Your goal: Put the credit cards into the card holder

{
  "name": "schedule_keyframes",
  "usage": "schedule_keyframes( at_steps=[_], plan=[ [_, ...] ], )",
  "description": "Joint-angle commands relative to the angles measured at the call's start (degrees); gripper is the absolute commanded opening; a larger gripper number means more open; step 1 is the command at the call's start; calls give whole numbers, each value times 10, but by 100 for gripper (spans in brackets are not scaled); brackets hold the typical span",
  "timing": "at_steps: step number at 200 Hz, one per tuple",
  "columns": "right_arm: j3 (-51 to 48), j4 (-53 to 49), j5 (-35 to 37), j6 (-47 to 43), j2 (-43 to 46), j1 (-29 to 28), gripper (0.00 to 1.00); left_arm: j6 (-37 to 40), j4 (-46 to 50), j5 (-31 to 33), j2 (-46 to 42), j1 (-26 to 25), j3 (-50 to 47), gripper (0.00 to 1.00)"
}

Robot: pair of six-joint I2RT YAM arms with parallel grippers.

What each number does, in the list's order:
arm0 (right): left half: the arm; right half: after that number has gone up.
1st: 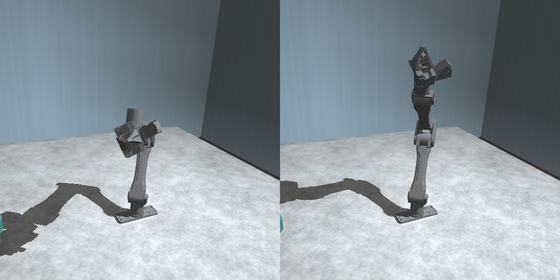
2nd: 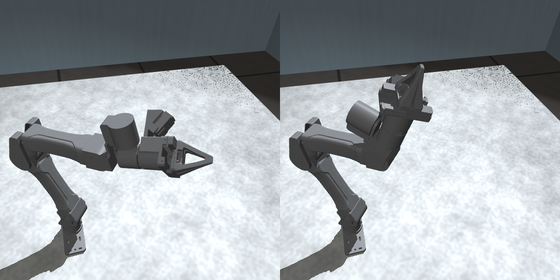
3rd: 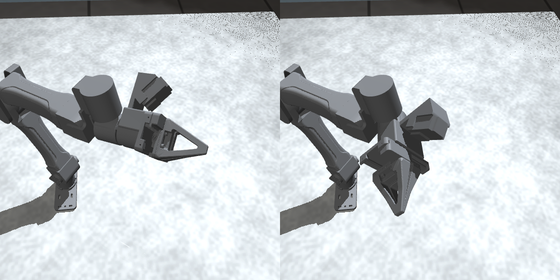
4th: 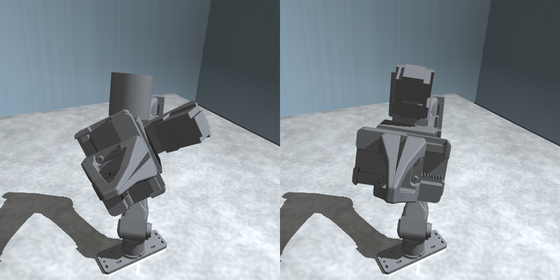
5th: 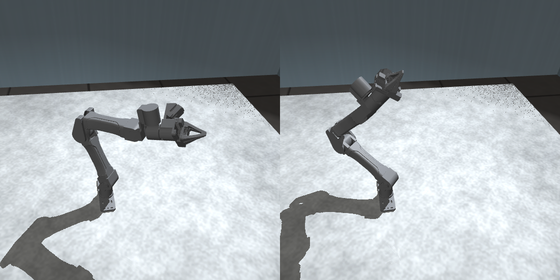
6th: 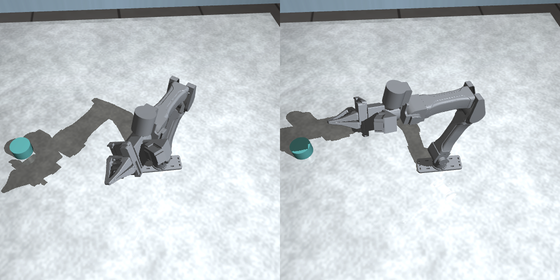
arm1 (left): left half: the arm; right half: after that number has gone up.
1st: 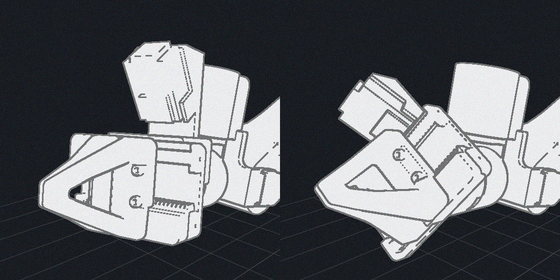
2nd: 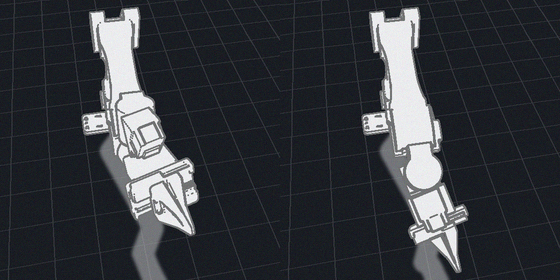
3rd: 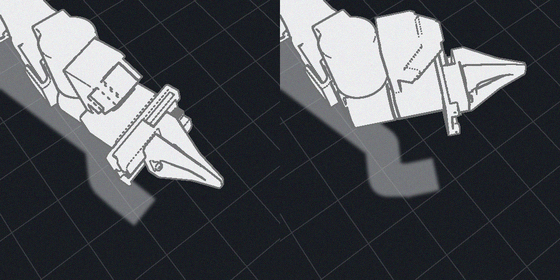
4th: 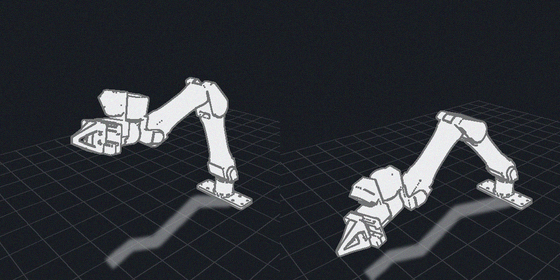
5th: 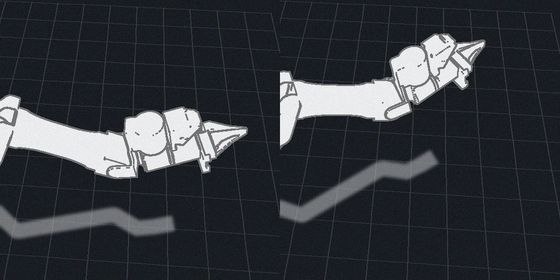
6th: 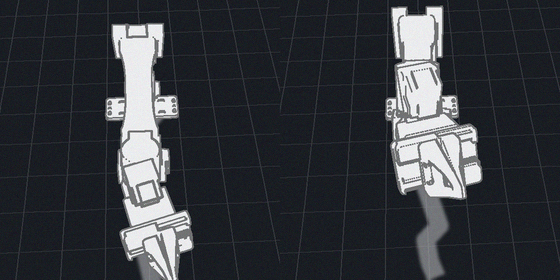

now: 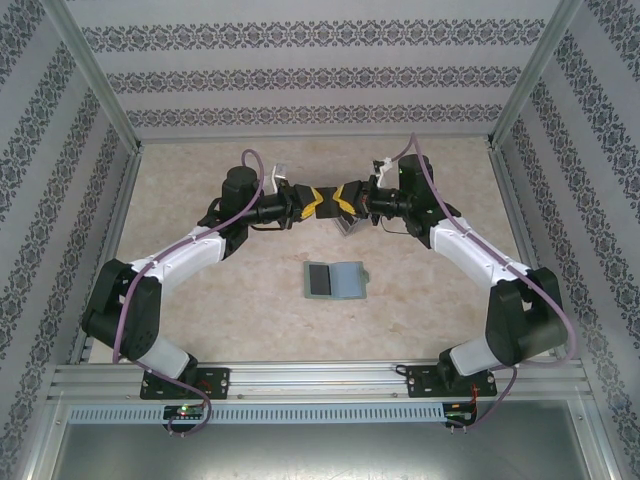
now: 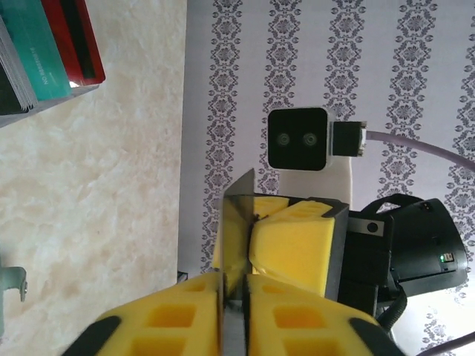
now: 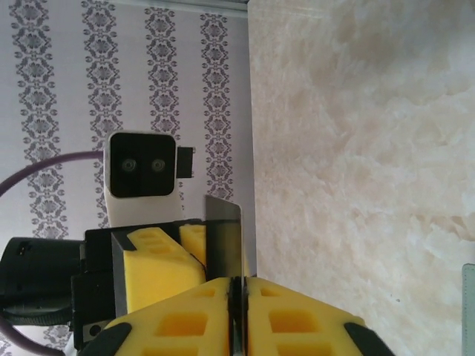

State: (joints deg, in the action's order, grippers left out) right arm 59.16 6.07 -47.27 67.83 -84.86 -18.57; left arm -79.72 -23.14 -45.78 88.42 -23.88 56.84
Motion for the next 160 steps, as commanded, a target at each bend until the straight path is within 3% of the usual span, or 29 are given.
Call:
schedule_keyframes(
  at_steps=[1,20,49,98,133,154,160],
  plan=[
    [-5,27,-3,53,-16,4,14,-52,7,7,-4,5,11,9],
    [1,43,-7,69,-23,2,19,-88,4,12,3,5,5,0],
    [6,42,-3,69,-27,3,20,-169,-71,19,13,5,-28,0],
    [4,48,-10,70,-35,4,23,-197,-77,33,13,5,-53,0],
    [-6,31,-5,43,-33,5,23,-168,-61,26,13,5,-55,0],
    [-30,-28,38,-29,-10,11,34,-117,-27,24,-2,4,-66,0],
    [-36,-62,62,-64,-1,12,35,-75,27,28,-11,4,-63,0]
  ],
)
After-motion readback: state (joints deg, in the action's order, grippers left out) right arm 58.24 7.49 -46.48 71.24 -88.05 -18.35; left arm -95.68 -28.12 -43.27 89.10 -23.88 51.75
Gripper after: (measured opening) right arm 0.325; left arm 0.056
